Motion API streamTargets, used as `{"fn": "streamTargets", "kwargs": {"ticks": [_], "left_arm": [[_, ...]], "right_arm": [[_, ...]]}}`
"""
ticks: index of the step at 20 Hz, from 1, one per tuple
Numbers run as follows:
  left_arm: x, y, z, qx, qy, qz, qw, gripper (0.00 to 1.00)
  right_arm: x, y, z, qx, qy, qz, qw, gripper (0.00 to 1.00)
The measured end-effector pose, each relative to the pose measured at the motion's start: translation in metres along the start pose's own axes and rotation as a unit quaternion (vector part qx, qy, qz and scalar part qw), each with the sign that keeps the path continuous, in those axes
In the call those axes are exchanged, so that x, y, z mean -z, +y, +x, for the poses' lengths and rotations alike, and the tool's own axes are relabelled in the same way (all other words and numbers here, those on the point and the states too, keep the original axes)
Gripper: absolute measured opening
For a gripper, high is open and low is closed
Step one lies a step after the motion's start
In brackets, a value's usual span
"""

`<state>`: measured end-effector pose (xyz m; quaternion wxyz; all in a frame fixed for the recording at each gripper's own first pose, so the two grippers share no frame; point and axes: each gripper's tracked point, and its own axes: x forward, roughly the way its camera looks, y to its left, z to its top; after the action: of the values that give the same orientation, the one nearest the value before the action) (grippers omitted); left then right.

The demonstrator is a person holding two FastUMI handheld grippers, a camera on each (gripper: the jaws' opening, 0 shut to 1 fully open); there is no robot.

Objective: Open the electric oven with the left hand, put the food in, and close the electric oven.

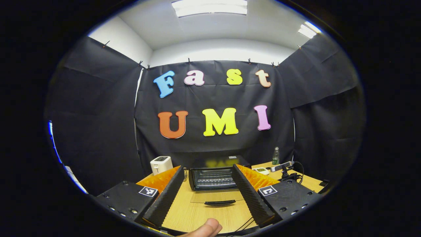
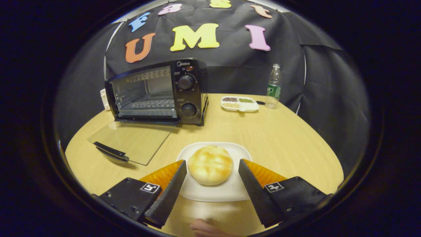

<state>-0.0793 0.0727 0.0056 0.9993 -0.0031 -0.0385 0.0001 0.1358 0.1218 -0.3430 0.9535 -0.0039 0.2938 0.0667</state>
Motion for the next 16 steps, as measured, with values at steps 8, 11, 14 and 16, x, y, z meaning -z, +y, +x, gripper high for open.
{"fn": "streamTargets", "kwargs": {"ticks": [8,11,14,16], "left_arm": [[0.024,0.034,0.02,-0.032,0.03,-0.028,0.999,0.95],[0.021,0.049,0.038,-0.043,0.03,-0.026,0.998,0.95],[0.02,0.058,0.058,-0.042,0.033,-0.026,0.998,1.0],[0.02,0.063,0.07,-0.043,0.034,-0.031,0.998,0.95]], "right_arm": [[-0.005,0.002,0.008,0.002,0.006,0.019,1.0,0.9],[-0.013,0.001,0.001,-0.003,0.002,0.025,1.0,0.87],[-0.03,0.005,-0.016,-0.005,-0.025,0.02,0.999,0.85],[-0.04,0.012,-0.023,-0.016,-0.04,0.033,0.999,0.85]]}}
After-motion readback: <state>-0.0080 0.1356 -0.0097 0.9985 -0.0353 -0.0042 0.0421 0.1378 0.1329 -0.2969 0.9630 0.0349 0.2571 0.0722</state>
